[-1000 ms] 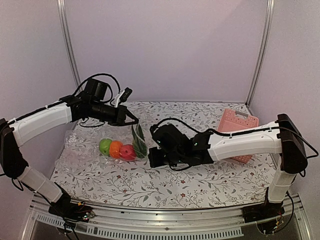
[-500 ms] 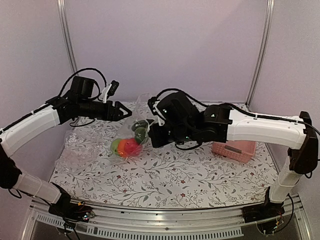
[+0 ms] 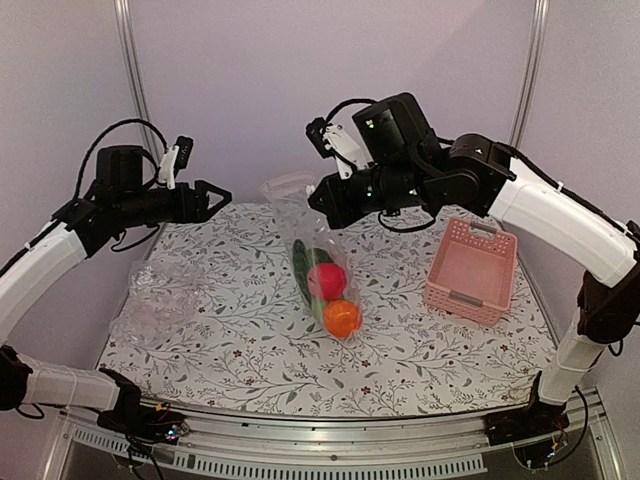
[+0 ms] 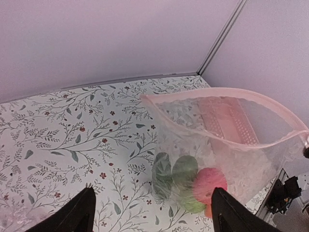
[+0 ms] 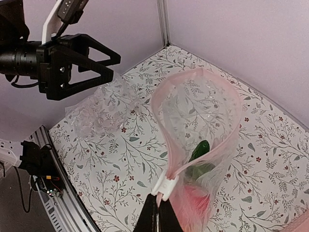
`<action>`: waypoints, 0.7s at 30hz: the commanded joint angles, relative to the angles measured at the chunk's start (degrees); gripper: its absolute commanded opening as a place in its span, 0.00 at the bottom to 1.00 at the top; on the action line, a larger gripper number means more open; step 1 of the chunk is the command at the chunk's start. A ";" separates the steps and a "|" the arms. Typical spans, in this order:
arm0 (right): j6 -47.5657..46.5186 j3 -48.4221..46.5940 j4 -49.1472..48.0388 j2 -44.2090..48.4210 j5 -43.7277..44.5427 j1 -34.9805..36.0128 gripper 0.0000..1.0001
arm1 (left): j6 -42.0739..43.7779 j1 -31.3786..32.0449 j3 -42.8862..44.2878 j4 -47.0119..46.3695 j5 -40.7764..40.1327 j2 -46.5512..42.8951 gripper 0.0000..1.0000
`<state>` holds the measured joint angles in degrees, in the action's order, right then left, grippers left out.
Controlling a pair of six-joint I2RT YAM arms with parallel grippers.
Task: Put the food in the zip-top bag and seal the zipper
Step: Pass from the right arm to the left
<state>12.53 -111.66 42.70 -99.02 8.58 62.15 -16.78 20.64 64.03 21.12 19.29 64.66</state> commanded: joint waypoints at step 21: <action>-14.98 12.60 0.94 7.73 -30.47 -5.05 0.00 | 14.18 6.66 -9.02 -12.76 16.79 -13.88 0.84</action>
<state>-2.44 -101.08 44.16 -94.45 -18.02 57.08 -8.29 23.31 56.12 10.87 35.35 54.02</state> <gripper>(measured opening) 0.005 0.843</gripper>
